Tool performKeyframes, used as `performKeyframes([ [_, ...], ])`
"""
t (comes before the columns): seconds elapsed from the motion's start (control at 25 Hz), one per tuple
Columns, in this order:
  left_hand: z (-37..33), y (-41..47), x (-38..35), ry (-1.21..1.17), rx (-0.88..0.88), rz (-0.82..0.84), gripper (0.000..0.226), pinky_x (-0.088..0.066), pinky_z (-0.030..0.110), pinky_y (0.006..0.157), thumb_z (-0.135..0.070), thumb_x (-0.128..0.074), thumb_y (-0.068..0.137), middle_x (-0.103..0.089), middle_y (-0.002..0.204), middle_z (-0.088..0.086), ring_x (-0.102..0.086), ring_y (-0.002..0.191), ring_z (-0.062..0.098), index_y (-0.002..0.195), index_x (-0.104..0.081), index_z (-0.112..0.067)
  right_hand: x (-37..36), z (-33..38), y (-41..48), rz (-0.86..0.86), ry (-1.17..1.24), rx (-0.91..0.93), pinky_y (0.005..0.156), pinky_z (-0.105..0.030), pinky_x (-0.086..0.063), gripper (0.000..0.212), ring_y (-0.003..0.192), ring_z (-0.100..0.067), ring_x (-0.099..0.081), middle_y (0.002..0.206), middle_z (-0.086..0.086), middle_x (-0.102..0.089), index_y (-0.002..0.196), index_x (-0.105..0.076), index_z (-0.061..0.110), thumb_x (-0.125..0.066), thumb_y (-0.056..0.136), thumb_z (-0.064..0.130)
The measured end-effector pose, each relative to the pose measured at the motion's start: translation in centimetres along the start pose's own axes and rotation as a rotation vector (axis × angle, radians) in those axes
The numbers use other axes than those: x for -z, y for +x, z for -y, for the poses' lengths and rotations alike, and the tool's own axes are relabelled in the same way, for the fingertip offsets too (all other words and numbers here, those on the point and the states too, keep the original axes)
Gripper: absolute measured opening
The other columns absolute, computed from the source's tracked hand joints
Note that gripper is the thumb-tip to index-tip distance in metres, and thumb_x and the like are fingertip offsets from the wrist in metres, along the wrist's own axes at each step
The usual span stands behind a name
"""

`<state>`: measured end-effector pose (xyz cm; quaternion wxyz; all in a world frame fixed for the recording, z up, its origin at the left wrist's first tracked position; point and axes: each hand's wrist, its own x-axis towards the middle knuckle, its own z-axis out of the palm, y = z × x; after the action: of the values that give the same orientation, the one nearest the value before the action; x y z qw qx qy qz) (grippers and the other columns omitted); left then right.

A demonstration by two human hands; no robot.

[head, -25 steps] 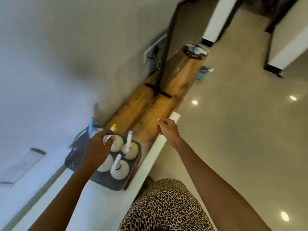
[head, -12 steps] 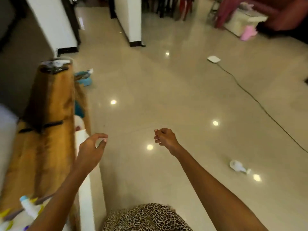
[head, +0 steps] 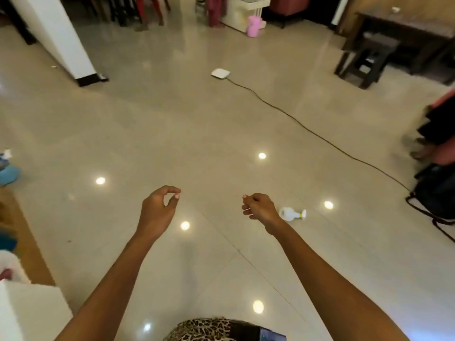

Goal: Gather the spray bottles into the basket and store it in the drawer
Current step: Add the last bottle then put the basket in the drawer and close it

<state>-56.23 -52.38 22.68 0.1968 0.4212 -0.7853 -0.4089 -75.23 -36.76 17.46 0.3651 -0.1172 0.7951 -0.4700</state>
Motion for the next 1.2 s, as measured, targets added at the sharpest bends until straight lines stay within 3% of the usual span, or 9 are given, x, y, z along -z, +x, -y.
performKeyframes([
  [0.08,-2.0,1.5,-3.6,0.003,-0.040,0.073,0.013,-0.039,0.022,0.085,-0.014,-0.055,0.088,-0.066,0.111,-0.001,-0.057,0.103,0.015,0.094,-0.065,-0.020,3.3,-0.9,1.1,-0.054,0.040,-0.037,0.057,-0.025,-0.043,0.025,0.062,-0.016,-0.057,0.074,-0.004,-0.062,0.073,-0.056,0.015,-0.053,0.092,0.030],
  [0.2,-4.8,4.3,-8.8,0.034,-0.086,0.175,0.013,-0.037,0.018,0.068,-0.016,-0.054,0.088,-0.065,0.109,-0.003,-0.054,0.080,0.006,0.094,-0.064,-0.021,7.7,-2.7,3.1,-0.124,0.123,-0.095,0.057,-0.024,-0.041,0.022,0.061,-0.015,-0.056,0.078,-0.007,-0.061,0.078,-0.054,0.010,-0.052,0.093,0.027],
  [0.4,-8.3,9.9,-17.5,0.059,-0.122,0.334,0.013,-0.033,0.021,0.076,-0.015,-0.054,0.088,-0.066,0.113,0.000,-0.054,0.109,0.016,0.095,-0.065,-0.018,13.1,-4.0,8.3,-0.220,0.212,-0.184,0.061,-0.025,-0.044,0.022,0.066,-0.016,-0.058,0.078,-0.005,-0.062,0.086,-0.057,0.007,-0.052,0.093,0.027],
  [0.6,-11.1,17.7,-28.8,0.083,-0.122,0.502,0.013,-0.036,0.023,0.080,-0.014,-0.054,0.088,-0.067,0.110,0.003,-0.056,0.109,0.021,0.095,-0.065,-0.017,19.3,-6.0,16.1,-0.311,0.235,-0.291,0.055,-0.022,-0.042,0.020,0.062,-0.014,-0.056,0.086,-0.011,-0.062,0.087,-0.057,0.006,-0.052,0.093,0.024],
  [0.72,-11.3,20.8,-34.6,0.134,-0.105,0.627,0.013,-0.037,0.025,0.083,-0.014,-0.053,0.088,-0.066,0.112,0.004,-0.055,0.112,0.020,0.095,-0.064,-0.018,21.8,-8.3,19.7,-0.339,0.213,-0.402,0.059,-0.022,-0.044,0.017,0.065,-0.016,-0.058,0.085,-0.011,-0.064,0.088,-0.059,0.007,-0.053,0.092,0.022],
  [0.88,-9.7,25.0,-44.2,0.248,-0.106,0.801,0.014,-0.036,0.023,0.084,-0.015,-0.052,0.089,-0.064,0.116,0.005,-0.055,0.111,0.020,0.097,-0.063,-0.019,24.0,-13.5,26.4,-0.377,0.245,-0.520,0.059,-0.021,-0.045,0.018,0.066,-0.018,-0.060,0.083,-0.011,-0.065,0.087,-0.060,0.006,-0.055,0.092,0.022],
  [1.04,-4.3,27.5,-55.2,0.346,-0.113,0.926,0.018,-0.043,0.031,0.089,-0.017,-0.051,0.089,-0.063,0.119,0.006,-0.055,0.111,0.024,0.105,-0.061,-0.016,24.6,-22.1,35.1,-0.404,0.229,-0.605,0.065,-0.026,-0.049,0.018,0.061,-0.013,-0.060,0.084,-0.012,-0.068,0.089,-0.062,0.006,-0.054,0.091,0.021],
  [1.2,6.1,28.8,-67.9,0.455,-0.068,1.014,0.027,-0.044,0.036,0.095,-0.020,-0.053,0.088,-0.060,0.122,0.011,-0.054,0.114,0.027,0.113,-0.055,-0.011,23.3,-35.4,45.8,-0.330,0.061,-0.676,0.063,-0.020,-0.046,0.023,0.083,-0.025,-0.065,0.095,-0.014,-0.069,0.100,-0.059,0.001,-0.054,0.092,0.022],
])
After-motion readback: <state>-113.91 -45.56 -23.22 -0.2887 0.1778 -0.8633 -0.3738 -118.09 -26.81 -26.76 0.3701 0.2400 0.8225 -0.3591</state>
